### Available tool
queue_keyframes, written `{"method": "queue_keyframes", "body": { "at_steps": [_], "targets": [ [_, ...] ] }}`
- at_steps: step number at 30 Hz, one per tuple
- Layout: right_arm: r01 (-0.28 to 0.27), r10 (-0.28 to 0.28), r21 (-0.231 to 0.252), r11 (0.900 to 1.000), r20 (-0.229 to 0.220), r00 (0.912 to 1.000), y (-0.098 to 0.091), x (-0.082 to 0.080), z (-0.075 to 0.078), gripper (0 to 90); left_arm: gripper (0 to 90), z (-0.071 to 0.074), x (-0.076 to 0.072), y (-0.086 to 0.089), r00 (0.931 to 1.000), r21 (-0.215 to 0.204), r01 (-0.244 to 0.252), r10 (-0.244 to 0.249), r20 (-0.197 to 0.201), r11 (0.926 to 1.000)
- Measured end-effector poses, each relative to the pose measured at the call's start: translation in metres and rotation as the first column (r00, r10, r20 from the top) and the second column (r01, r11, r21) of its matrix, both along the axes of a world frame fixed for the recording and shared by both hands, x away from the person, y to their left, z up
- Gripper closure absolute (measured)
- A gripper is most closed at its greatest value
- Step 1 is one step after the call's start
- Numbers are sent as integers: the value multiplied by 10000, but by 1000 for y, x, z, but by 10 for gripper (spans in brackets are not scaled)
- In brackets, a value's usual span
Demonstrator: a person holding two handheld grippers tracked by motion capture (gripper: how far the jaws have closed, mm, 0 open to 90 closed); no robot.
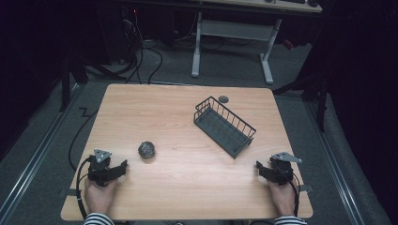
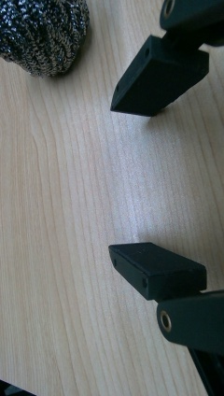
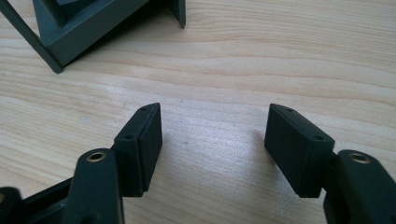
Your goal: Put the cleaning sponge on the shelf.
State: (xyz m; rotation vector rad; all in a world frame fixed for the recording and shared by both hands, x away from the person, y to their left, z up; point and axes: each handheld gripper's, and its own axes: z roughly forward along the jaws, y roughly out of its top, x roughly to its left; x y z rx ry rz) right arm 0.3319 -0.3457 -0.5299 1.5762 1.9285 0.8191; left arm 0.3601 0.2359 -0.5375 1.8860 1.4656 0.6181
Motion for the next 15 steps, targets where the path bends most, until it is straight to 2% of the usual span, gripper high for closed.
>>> {"method": "queue_keyframes", "body": {
  "at_steps": [2,11,15],
  "targets": [
    [-108,108,-23,9999,-1,9999,0,0,0,362,264,0,0,0,10000,-23,5,-5,-2,10000],
    [39,-36,201,9998,-151,9999,-2,0,4,406,263,0,0,0,10000,-15,6,-6,-2,10000],
    [-111,101,564,9983,172,9998,-2,-1,21,425,263,0,0,0,10000,-14,8,-8,-4,10000]
  ]
}}
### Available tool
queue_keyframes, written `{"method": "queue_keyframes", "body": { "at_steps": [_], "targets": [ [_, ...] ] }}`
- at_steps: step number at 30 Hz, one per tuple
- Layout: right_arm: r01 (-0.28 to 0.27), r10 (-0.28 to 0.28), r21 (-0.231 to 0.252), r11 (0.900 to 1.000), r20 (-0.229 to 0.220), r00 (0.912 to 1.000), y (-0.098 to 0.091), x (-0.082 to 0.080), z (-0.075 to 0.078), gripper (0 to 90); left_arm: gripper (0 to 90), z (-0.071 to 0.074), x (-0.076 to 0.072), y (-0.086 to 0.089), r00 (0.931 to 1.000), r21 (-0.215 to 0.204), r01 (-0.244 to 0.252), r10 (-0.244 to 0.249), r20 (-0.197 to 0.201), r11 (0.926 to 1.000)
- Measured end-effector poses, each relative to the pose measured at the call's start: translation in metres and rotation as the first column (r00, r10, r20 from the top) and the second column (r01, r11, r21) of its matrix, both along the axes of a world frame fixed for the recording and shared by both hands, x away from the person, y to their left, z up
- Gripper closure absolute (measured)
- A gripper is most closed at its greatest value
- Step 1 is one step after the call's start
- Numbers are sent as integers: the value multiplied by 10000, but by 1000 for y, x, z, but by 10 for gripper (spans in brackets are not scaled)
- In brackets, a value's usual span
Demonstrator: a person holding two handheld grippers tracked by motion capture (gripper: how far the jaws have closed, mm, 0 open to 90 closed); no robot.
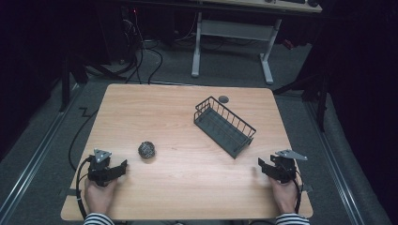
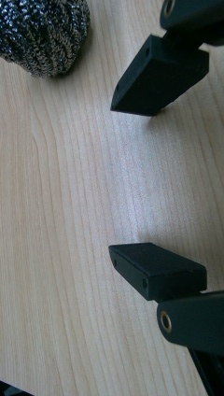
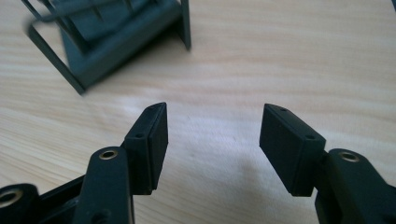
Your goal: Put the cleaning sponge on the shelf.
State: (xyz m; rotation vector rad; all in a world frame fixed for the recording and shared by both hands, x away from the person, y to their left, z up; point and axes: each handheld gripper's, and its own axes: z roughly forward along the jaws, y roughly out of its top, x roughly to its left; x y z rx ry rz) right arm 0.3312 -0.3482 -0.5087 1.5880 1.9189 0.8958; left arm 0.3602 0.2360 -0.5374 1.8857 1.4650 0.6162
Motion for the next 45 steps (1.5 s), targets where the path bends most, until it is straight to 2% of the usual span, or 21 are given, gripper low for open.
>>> {"method": "queue_keyframes", "body": {
  "at_steps": [5,7,8,13,15,18,20,21,26,27,29,33,45],
  "targets": [
    [-300,300,-6,9995,391,9988,3,7,24,452,263,0,0,0,10000,12,-12,12,3,10000],
    [-341,341,2,9994,458,9984,3,9,28,458,263,0,0,0,10000,13,-17,17,6,10000],
    [-448,443,64,9990,565,9974,4,13,37,460,263,0,0,0,10000,20,-22,22,8,10000],
    [-466,461,39,9989,795,9958,7,21,50,444,263,0,0,0,10000,10,-37,37,8,10000],
    [-493,445,418,9979,1085,9931,7,29,62,423,264,0,0,0,10000,17,-36,36,6,10000],
    [-604,518,755,9953,1110,9925,8,37,72,417,263,0,0,0,10000,-28,-29,29,5,10000],
    [-668,584,733,9951,1119,9920,10,40,75,417,263,0,0,0,10000,-40,-40,40,3,10000],
    [-773,707,583,9953,1078,9916,15,49,80,420,263,0,0,0,10000,-53,-35,35,-15,10000],
    [-795,749,469,9957,939,9928,23,63,82,426,262,0,0,0,10000,-7,-41,41,1,10000],
    [-843,799,518,9951,812,9935,27,70,80,429,262,0,0,0,10000,-14,-41,41,4,10000],
    [-864,827,472,9951,751,9937,28,73,79,430,263,0,0,0,10000,-4,-45,45,5,10000],
    [-806,798,248,9964,291,9964,39,87,74,435,262,0,0,0,10000,-21,-40,40,4,10000],
    [-697,699,67,9975,-281,9972,52,108,62,451,262,0,0,0,10000,-36,-39,39,2,10000]
  ]
}}
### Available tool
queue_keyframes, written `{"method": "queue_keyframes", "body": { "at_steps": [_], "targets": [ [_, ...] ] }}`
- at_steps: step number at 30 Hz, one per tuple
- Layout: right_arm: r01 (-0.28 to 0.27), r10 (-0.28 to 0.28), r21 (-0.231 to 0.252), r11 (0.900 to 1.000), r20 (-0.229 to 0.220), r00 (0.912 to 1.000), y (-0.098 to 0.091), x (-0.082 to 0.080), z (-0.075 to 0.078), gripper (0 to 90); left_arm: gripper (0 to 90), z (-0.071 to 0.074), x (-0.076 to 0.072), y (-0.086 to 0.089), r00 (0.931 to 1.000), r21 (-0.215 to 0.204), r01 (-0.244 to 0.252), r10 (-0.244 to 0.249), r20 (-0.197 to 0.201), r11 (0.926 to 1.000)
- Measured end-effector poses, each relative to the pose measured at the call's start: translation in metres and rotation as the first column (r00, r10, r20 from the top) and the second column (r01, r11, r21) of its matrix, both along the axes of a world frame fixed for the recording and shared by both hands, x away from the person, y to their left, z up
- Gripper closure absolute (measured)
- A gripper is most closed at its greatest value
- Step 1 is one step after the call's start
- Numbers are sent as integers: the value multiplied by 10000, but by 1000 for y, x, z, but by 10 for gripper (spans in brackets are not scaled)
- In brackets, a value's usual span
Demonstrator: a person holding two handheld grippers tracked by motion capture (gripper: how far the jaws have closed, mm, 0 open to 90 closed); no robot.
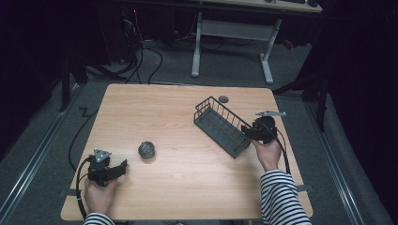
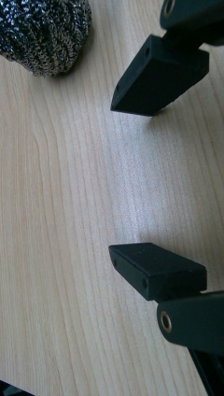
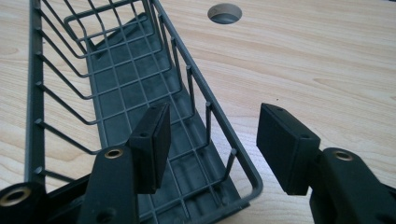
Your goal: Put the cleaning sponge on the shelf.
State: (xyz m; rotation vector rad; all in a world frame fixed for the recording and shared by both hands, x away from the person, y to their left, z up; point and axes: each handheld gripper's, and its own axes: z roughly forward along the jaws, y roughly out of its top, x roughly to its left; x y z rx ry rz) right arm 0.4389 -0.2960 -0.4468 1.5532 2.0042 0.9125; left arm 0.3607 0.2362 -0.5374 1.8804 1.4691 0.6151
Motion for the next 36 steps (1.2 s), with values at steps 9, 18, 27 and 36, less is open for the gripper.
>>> {"method": "queue_keyframes", "body": {
  "at_steps": [9,18,27,36],
  "targets": [
    [-69,62,-234,9997,-301,9995,4,7,-6,532,262,0,0,1,10000,-41,15,-15,-21,10000],
    [-322,306,-499,9982,-315,9990,3,5,-11,697,262,0,0,1,10000,-68,9,-9,-4,10000],
    [-686,679,-462,9966,-159,9976,1,3,-15,765,262,0,0,0,10000,-42,14,-14,-22,10000],
    [-1133,1129,-325,9930,-146,9935,4,-3,-15,801,262,0,0,0,10000,-30,18,-18,-22,10000]
  ]
}}
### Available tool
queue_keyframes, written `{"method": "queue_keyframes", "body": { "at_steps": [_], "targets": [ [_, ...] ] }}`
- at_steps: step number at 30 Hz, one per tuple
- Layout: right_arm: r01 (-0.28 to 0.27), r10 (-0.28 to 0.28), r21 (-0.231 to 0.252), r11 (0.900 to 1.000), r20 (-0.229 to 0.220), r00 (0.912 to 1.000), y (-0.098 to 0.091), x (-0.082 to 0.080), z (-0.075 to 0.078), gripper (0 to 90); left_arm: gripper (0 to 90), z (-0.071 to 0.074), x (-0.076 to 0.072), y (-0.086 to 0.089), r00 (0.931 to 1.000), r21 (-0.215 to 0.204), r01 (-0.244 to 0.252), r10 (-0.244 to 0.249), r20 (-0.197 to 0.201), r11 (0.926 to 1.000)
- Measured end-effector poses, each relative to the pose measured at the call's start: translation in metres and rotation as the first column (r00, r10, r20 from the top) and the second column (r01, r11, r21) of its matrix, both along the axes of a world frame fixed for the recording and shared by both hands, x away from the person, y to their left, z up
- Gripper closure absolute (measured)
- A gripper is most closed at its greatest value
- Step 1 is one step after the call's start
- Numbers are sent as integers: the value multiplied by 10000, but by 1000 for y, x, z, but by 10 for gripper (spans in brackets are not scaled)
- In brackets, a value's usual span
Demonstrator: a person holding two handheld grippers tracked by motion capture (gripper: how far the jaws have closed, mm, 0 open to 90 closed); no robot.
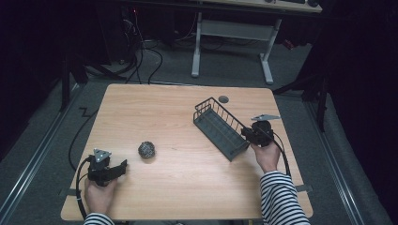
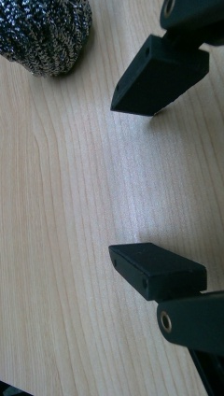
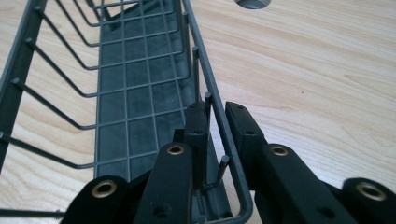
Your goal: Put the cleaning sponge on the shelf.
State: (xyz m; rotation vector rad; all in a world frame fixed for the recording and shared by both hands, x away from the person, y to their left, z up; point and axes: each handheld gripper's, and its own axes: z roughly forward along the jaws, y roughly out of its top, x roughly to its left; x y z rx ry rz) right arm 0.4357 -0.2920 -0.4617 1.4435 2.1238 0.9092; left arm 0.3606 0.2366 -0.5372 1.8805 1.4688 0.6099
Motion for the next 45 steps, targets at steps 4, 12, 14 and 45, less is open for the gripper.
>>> {"method": "queue_keyframes", "body": {
  "at_steps": [4,12,14,45],
  "targets": [
    [-272,272,10,9996,-25,9996,5,-4,1,820,262,0,0,0,10000,1,-1,1,-2,10000],
    [-927,927,-76,9957,83,9957,21,-12,1,852,262,0,0,0,10000,-8,-12,12,12,10000],
    [-965,965,-87,9953,65,9953,23,-12,1,851,261,0,0,0,10000,-9,-10,10,11,10000],
    [-2412,2412,63,9705,52,9705,60,-54,0,848,257,0,0,-1,10000,29,5,-5,18,10000]
  ]
}}
